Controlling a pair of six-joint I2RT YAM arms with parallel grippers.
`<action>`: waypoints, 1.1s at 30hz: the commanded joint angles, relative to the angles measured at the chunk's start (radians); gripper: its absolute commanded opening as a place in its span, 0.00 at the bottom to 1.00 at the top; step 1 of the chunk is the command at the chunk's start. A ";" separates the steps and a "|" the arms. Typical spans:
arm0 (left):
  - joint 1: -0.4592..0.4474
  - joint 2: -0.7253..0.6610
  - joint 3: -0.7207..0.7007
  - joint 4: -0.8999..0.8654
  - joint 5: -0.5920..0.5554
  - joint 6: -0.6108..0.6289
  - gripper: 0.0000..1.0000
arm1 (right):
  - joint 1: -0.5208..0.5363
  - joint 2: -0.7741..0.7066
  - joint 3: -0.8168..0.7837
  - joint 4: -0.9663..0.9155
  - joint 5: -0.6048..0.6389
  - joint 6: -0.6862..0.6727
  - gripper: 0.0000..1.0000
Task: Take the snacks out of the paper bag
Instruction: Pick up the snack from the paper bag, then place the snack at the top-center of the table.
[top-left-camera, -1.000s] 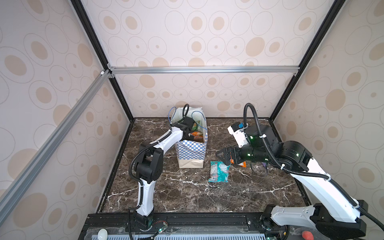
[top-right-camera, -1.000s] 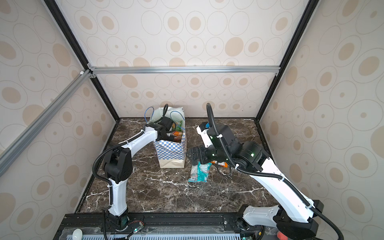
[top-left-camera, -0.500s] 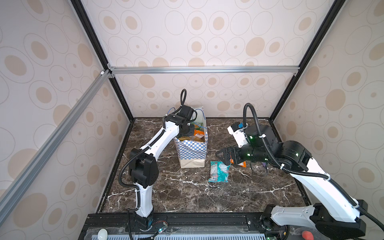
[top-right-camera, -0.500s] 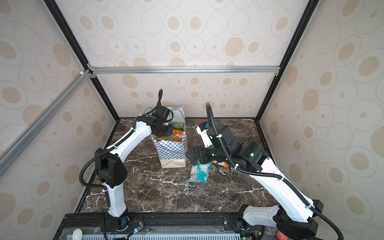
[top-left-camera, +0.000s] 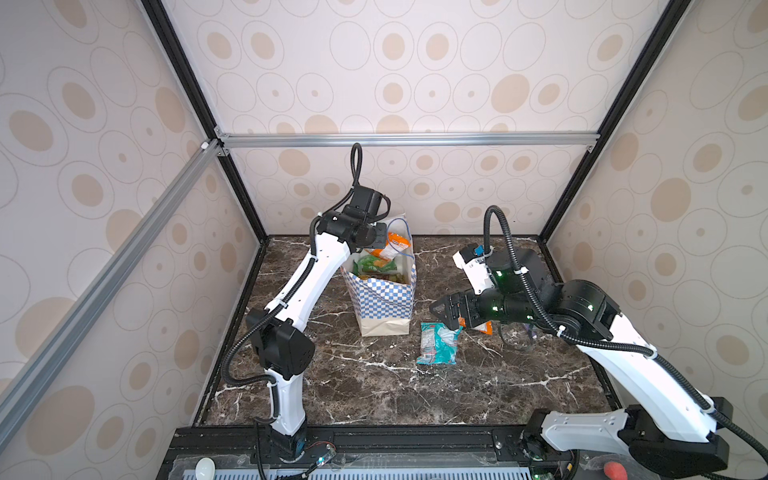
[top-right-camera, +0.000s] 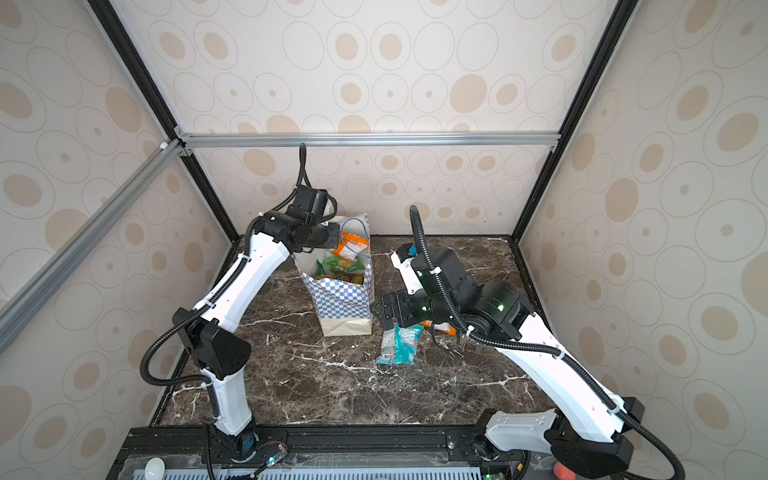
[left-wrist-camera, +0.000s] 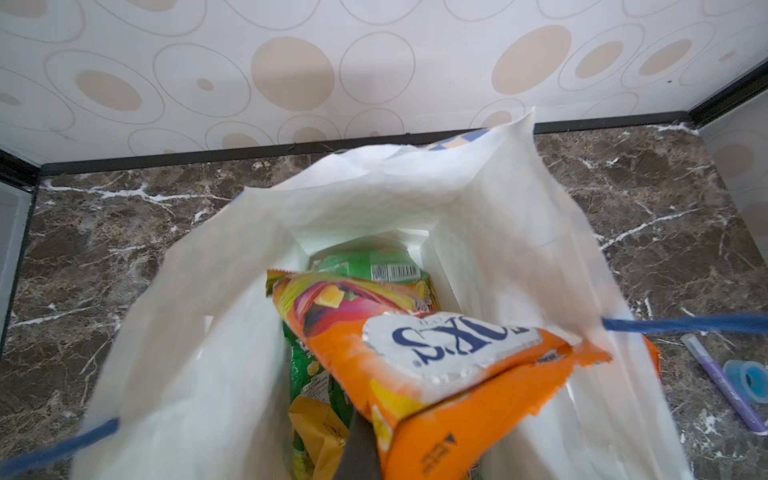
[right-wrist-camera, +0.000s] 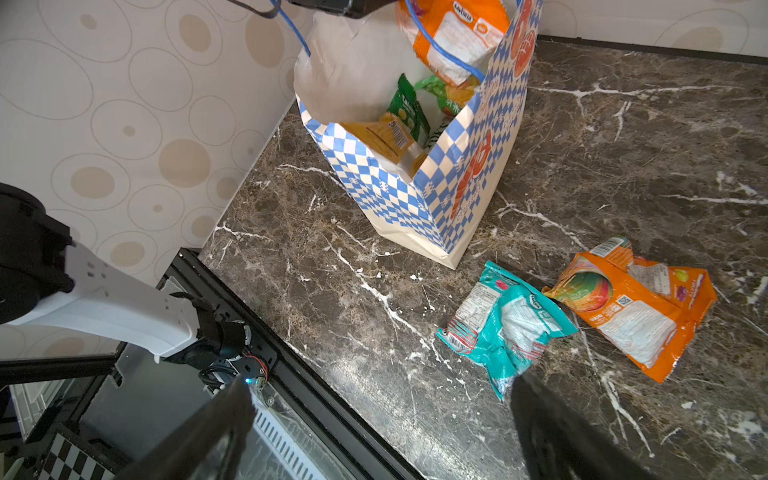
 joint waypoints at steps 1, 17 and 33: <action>-0.008 -0.030 0.041 -0.011 -0.017 0.015 0.00 | 0.002 0.002 0.031 0.000 0.003 -0.002 1.00; -0.009 -0.067 0.249 -0.061 -0.094 0.016 0.00 | 0.003 -0.003 0.037 0.018 -0.006 -0.001 1.00; -0.126 -0.244 0.217 0.131 -0.004 0.003 0.00 | 0.003 -0.051 -0.009 0.036 0.111 0.000 1.00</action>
